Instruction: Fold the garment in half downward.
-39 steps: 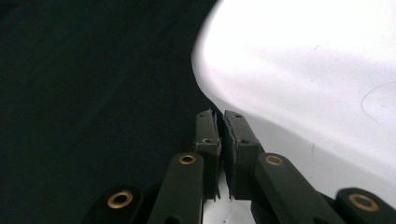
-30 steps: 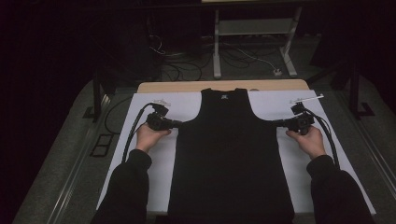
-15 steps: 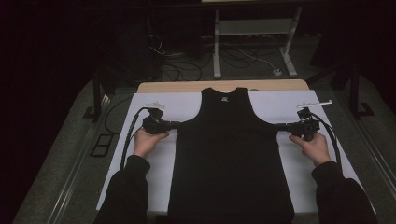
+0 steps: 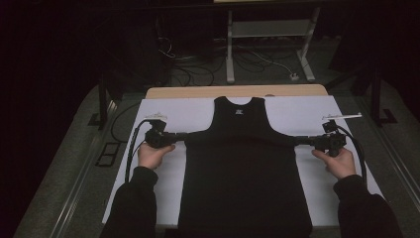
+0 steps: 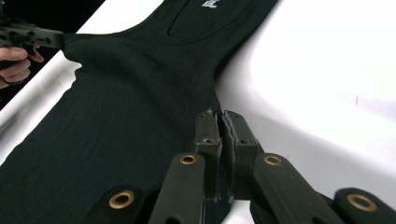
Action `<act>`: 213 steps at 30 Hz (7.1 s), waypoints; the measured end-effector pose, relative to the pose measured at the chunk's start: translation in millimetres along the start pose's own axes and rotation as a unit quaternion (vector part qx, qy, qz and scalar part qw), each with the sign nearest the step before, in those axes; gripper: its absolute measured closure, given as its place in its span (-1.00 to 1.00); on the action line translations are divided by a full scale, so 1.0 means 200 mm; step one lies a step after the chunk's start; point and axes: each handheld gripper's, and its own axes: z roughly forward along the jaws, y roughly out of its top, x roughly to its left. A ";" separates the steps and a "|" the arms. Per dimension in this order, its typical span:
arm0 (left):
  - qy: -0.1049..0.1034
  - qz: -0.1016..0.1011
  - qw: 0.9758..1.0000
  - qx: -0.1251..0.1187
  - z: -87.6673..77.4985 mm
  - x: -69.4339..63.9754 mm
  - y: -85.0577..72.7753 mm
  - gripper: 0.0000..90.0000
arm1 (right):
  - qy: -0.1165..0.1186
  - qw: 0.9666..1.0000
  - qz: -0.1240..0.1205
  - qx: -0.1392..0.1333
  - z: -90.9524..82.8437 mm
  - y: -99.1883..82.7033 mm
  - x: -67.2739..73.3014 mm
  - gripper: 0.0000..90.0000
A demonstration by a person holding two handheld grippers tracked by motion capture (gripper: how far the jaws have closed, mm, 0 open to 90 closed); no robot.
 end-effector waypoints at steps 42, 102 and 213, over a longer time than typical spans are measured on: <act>-0.042 -0.058 0.997 0.019 -0.15 -0.15 -0.26 0.93 | 0.029 0.997 0.046 0.052 -0.12 -0.24 0.10 0.87; -0.027 0.008 0.995 0.092 -0.11 -0.23 -0.23 -0.53 | -0.001 0.999 0.029 0.025 -0.17 -0.29 0.15 -0.09; 0.009 0.076 0.991 0.106 0.21 -0.08 0.46 -1.00 | -0.062 0.995 -0.074 0.035 0.13 0.47 0.12 -1.00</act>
